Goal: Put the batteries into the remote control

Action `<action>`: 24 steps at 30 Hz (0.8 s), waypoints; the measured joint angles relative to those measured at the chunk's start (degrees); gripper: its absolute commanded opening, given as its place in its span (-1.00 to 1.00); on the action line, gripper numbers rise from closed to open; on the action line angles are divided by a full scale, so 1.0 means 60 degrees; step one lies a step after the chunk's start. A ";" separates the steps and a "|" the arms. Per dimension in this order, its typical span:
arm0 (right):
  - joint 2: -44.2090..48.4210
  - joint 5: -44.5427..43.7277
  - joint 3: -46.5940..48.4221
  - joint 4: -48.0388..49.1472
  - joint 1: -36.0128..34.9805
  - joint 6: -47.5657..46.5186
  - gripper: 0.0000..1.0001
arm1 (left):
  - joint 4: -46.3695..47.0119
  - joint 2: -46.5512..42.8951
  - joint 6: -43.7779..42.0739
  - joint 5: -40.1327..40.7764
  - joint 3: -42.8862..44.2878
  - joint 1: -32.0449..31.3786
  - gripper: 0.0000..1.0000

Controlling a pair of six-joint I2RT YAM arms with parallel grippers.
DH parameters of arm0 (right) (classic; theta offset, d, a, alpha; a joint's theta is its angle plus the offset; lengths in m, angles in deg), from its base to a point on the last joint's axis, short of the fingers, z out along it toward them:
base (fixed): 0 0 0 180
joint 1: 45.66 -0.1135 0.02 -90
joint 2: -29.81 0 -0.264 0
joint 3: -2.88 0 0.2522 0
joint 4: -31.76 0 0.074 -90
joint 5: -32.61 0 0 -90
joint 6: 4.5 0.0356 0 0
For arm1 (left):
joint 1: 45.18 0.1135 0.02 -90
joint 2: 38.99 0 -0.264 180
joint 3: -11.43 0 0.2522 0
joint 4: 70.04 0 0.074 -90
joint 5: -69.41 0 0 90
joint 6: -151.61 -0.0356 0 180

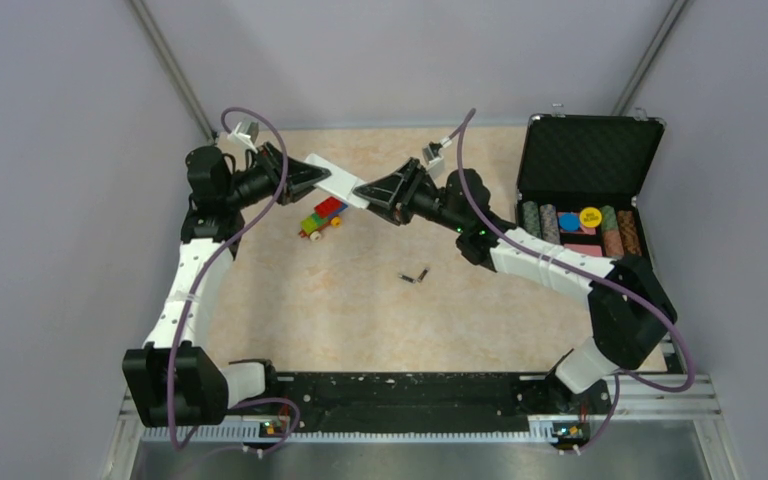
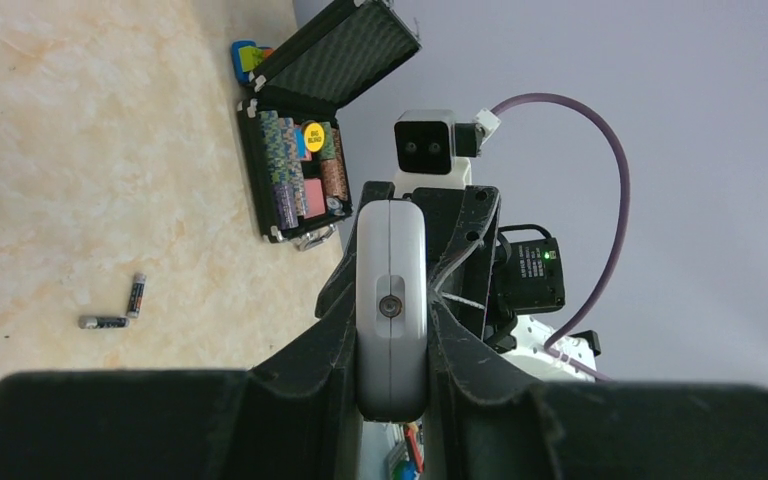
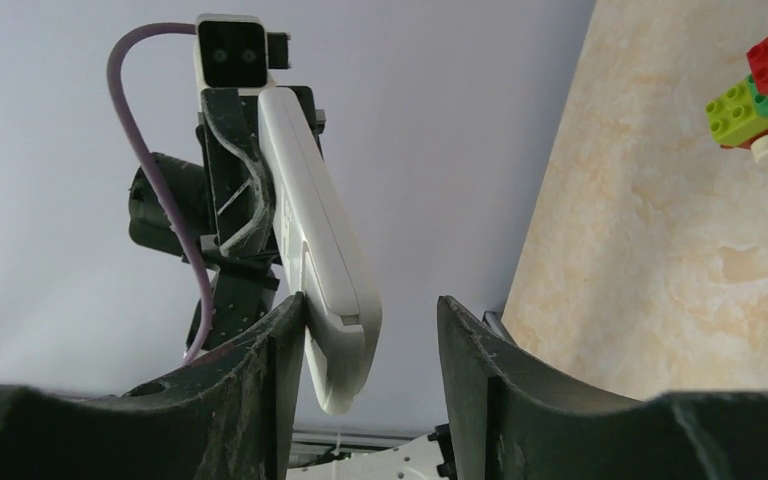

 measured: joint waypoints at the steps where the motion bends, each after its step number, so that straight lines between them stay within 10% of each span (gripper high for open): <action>1: 0.0000 -0.0004 0.0004 -0.0095 0.0000 0.0011 0.01 | -0.0004 0.0000 -0.0073 0.0015 -0.0018 0.0000 -1.00; 14: 0.0000 0.0000 0.0066 -0.1220 0.0000 -0.0058 -0.13 | -0.0692 0.0000 -0.1479 0.0423 -0.0033 0.0007 -1.00; 24: -0.0004 0.0040 0.0481 -0.2098 0.0000 -0.0372 -0.67 | -0.0838 -0.0004 -0.2233 0.0484 -0.0033 -0.0055 -1.00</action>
